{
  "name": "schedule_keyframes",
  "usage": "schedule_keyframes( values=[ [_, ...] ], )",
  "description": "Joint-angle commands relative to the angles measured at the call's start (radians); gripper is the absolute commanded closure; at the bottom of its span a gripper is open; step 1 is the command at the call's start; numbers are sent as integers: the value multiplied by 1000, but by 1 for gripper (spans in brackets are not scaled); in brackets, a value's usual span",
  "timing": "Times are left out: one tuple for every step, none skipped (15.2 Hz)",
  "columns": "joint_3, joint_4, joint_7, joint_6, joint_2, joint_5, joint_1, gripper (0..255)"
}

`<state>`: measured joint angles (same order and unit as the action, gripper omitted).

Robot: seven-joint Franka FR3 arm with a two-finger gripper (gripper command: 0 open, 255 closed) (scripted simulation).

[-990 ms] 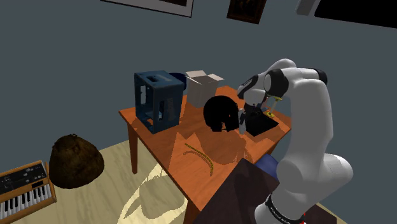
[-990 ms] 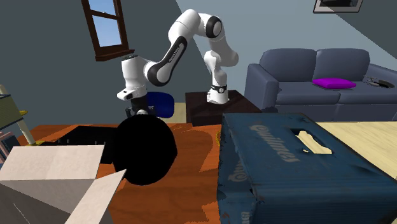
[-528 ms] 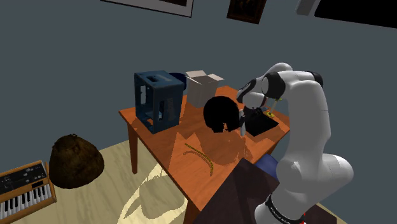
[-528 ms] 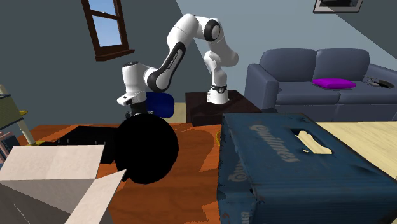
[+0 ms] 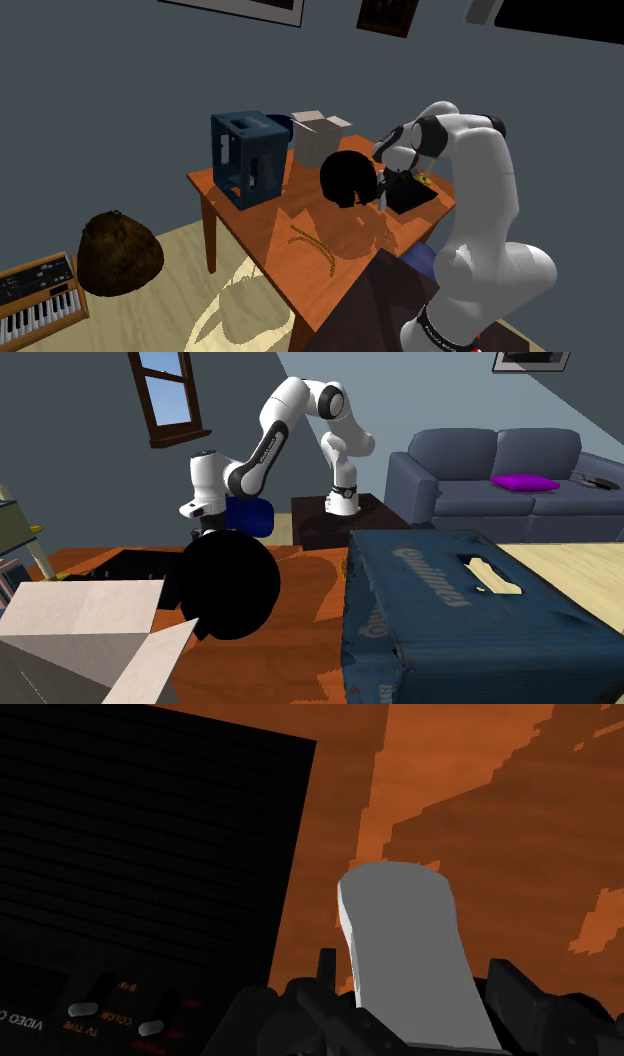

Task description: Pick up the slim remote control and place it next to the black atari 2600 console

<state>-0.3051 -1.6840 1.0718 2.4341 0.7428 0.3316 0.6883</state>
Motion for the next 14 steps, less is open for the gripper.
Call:
schedule_keyframes(
  values=[
    [25, -3, -2, 16, 87, 4, -9, 255],
    [29, 1, -1, 23, 98, 6, -6, 255],
    [34, 6, -1, 31, 110, 7, -2, 255],
    [34, 6, -1, 31, 110, 6, -1, 255],
    [37, 6, -3, 31, 109, 3, 1, 255],
    [38, 6, -4, 32, 109, 2, 2, 255],
    [40, 6, -5, 32, 109, -1, 4, 255],
    [41, 6, -6, 32, 108, -2, 5, 255],
    [43, 6, -7, 33, 108, -4, 6, 255],
    [44, 6, -8, 33, 108, -6, 7, 255],
    [42, -12, -5, 37, 93, -6, 6, 0],
    [41, -13, -19, 34, 89, -8, -7, 0],
    [45, -31, 0, 52, 88, -3, 6, 0],
    [41, -54, -12, 55, 67, -6, -10, 0]
  ],
)
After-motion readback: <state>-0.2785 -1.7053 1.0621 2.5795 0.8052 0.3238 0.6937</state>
